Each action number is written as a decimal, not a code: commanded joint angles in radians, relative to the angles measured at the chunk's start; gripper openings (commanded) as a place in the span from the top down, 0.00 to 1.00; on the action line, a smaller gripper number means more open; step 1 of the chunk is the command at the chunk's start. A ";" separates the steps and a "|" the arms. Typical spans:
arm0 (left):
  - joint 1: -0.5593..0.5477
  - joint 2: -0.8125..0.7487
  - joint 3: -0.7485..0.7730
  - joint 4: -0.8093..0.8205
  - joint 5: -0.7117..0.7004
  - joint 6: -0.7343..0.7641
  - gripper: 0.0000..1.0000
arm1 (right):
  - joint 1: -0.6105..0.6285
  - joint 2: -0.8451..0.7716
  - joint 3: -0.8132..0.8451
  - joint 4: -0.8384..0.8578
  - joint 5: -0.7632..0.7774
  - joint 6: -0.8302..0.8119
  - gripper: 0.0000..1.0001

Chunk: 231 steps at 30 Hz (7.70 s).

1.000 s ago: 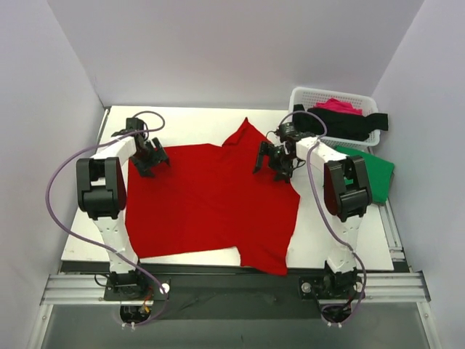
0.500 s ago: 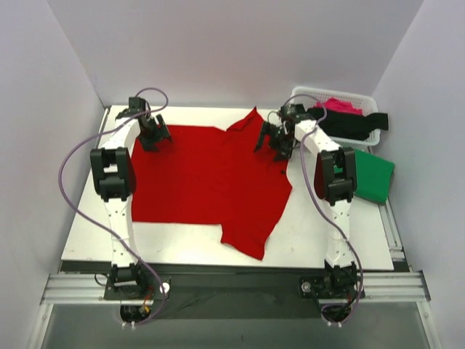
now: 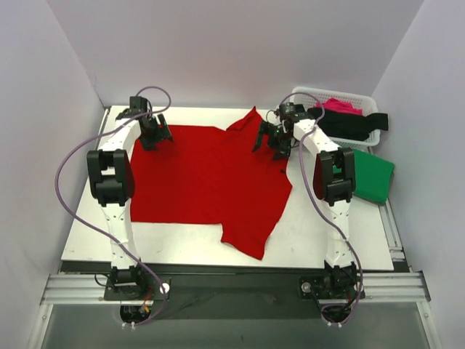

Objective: Fold and stack the t-shirts
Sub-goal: Flatten out the tshirt, then grap the side of the flattened tshirt closest away from the robot with both arms

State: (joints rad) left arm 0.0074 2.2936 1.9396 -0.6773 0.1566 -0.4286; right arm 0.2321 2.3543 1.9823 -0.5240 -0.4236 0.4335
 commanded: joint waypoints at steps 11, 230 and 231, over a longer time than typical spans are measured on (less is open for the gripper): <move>0.002 -0.387 -0.344 0.116 -0.141 0.059 0.18 | 0.113 -0.277 -0.195 -0.013 0.068 -0.094 0.04; 0.279 -0.921 -1.081 0.076 -0.348 0.070 1.00 | 0.739 -0.869 -1.117 -0.080 0.097 0.117 1.00; 0.279 -0.922 -1.081 0.073 -0.348 0.070 1.00 | 0.739 -0.866 -1.108 -0.097 0.070 0.108 1.00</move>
State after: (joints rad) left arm 0.2802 1.3834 0.8135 -0.5949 -0.1879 -0.3557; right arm 0.9623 1.5166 0.8169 -0.5114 -0.2775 0.5968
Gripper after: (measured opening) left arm 0.065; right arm 0.063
